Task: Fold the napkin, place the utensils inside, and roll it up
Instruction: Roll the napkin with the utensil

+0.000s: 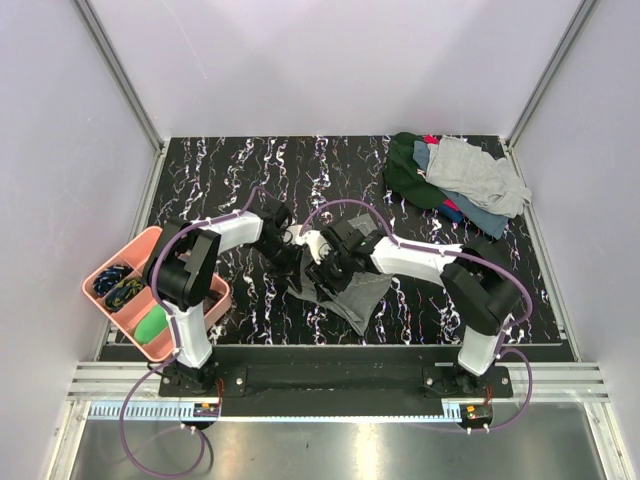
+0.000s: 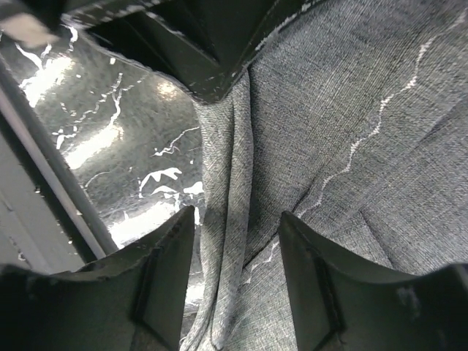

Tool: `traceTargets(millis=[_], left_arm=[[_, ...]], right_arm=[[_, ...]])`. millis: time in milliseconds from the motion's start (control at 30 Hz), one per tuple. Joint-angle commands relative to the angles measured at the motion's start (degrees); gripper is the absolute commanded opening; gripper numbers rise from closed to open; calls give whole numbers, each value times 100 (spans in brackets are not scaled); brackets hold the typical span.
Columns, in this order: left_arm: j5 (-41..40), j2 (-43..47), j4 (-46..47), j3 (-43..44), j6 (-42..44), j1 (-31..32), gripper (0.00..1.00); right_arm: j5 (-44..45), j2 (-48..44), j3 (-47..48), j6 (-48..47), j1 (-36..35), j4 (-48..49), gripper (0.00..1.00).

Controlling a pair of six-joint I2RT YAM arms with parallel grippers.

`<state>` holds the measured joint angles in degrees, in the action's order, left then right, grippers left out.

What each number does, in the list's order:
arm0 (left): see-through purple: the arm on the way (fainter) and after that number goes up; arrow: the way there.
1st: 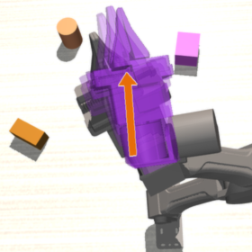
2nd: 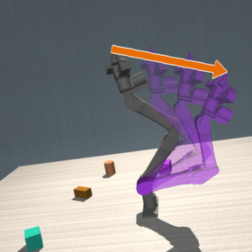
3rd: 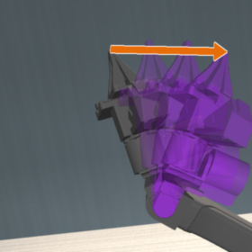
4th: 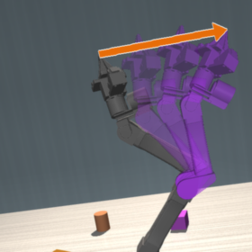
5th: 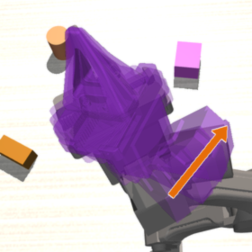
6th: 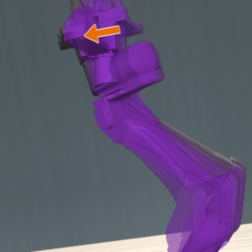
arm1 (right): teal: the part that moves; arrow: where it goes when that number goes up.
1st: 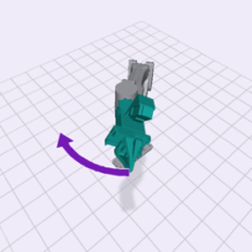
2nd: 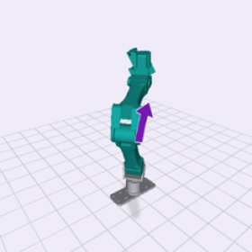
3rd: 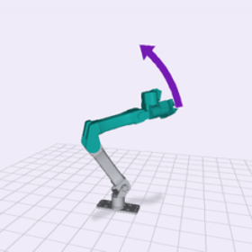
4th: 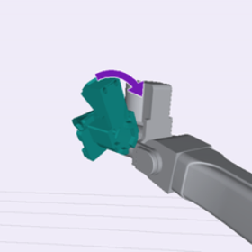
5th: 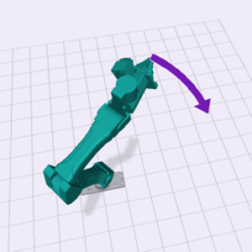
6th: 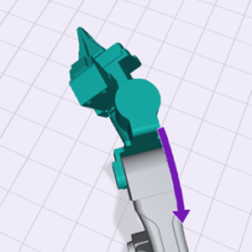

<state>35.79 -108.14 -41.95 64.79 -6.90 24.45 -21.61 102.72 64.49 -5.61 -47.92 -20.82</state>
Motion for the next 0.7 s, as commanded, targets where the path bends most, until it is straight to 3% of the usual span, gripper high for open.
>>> traceTargets(millis=[0, 67, 167, 333, 633, 667], left_arm=[[33, -102, 73, 121, 48, -28, 0], [59, -102, 82, 121, 39, -36, 0], [51, -33, 126, 139, 22, -36, 4], [-98, 222, 240, 86, 4, -45, 35], [-221, 978, 320, -54, 110, -186, 62], [-213, 1101, 319, -89, 101, -212, 71]], right_arm=[[227, 91, 196, -63, -51, 201, 52], [262, 152, 196, -37, -59, 201, 31], [201, 248, 196, -19, -51, 192, 18], [-159, 398, 117, 68, 98, 192, 13], [-1310, 653, 37, 209, 538, 403, 10], [-1372, 688, 37, 218, 582, 421, 10]])
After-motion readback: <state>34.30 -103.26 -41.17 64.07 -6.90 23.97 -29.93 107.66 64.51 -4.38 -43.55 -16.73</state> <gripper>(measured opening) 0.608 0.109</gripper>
